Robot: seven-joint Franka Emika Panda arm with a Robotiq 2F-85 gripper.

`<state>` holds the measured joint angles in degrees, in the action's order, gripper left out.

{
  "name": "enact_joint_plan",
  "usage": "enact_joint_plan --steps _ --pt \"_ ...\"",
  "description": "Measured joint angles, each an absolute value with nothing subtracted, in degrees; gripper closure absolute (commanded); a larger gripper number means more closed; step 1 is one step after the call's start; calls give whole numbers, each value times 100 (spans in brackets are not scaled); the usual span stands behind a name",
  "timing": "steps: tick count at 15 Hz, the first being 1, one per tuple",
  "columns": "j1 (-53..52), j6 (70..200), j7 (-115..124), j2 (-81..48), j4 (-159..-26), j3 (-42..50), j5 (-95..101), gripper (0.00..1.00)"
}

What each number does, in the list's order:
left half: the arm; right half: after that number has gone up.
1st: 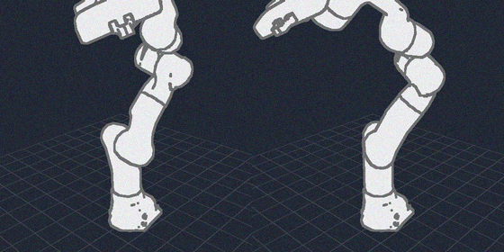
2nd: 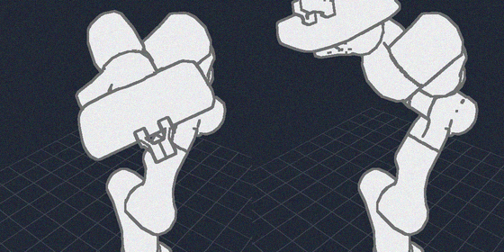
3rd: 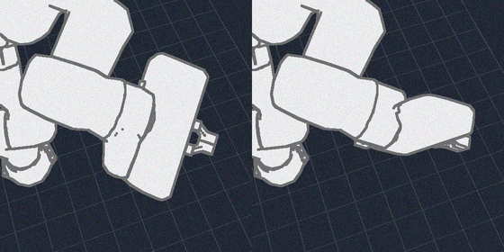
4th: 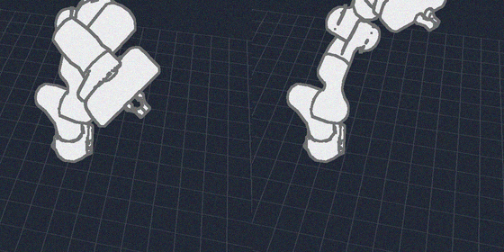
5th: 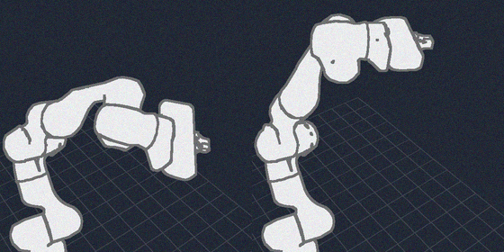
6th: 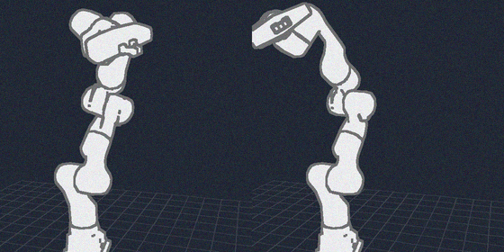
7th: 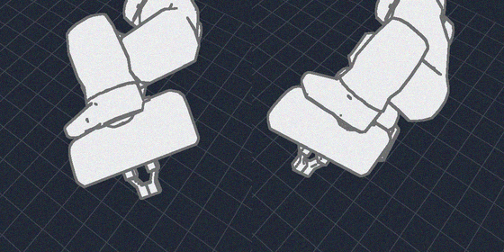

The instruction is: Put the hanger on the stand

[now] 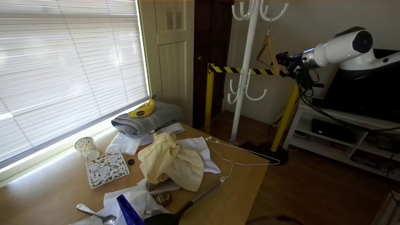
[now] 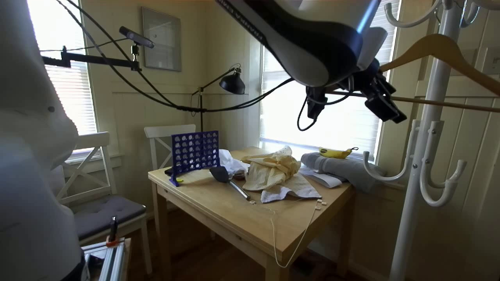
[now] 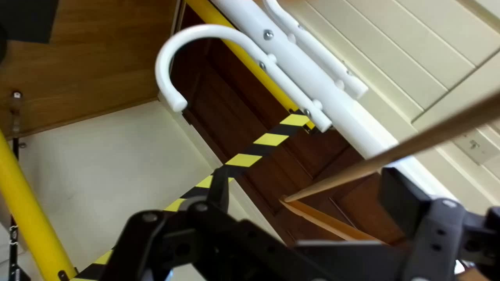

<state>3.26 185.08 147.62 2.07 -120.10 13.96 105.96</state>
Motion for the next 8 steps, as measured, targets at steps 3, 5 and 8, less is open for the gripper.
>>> enact_joint_plan --steps 3,5,8 --pt "310 18768 13845 264 -12327 1321 10096 0" --pt "287 19049 13507 305 -12431 1256 10000 0" --pt "282 19113 13427 327 -12449 1226 9997 0"
